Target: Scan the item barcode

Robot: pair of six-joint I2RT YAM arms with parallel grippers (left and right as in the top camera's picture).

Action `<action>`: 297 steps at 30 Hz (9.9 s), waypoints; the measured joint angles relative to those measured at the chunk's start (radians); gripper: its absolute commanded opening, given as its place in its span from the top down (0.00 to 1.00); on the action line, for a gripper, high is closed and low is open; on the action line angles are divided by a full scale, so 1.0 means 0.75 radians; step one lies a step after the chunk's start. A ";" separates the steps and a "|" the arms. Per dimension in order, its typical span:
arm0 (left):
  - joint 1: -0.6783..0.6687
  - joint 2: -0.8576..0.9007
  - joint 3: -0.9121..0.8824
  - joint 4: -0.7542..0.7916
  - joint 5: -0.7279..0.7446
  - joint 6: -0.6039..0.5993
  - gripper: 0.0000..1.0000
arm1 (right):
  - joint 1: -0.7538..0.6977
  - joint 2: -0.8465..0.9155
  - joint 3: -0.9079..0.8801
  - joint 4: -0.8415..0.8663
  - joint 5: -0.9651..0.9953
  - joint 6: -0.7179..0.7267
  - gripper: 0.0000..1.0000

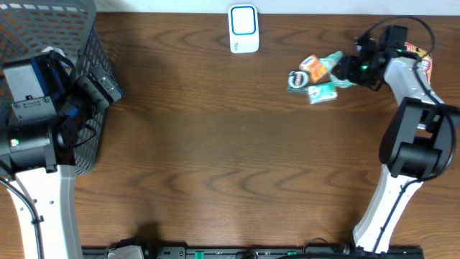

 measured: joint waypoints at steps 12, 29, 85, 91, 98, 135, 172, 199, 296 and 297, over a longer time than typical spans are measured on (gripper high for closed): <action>0.000 0.001 0.000 0.000 0.000 0.000 0.02 | 0.217 -0.005 0.000 -0.037 -0.024 0.059 0.35; 0.000 0.000 0.000 0.000 0.000 0.000 0.02 | 0.248 -0.054 0.000 0.076 0.307 0.192 0.42; 0.000 0.001 0.000 -0.001 0.000 0.000 0.02 | 0.694 -0.533 -0.602 0.019 -0.258 0.183 0.97; 0.000 0.001 0.000 0.000 0.000 0.000 0.02 | 0.733 -0.525 -0.757 0.090 -0.022 0.376 0.55; 0.000 0.000 0.000 0.000 0.000 0.000 0.02 | 0.732 -0.523 -0.741 0.061 0.051 0.441 0.54; 0.000 0.001 0.000 -0.001 0.000 0.000 0.02 | 1.490 -0.302 -0.589 -0.026 1.483 0.251 0.52; 0.000 0.000 0.000 -0.001 0.000 0.000 0.02 | 0.813 -0.524 -0.591 -0.033 -0.381 -0.019 0.98; 0.000 0.001 0.000 -0.001 0.000 0.000 0.02 | 0.411 -0.319 -0.512 -0.278 -0.599 0.016 0.37; 0.000 0.000 0.000 0.001 0.000 0.000 0.02 | 1.200 -0.787 -0.697 -0.231 0.688 0.004 0.41; 0.001 0.000 0.000 0.000 0.000 0.000 0.02 | 1.238 -0.765 -0.697 -0.230 0.746 0.003 0.41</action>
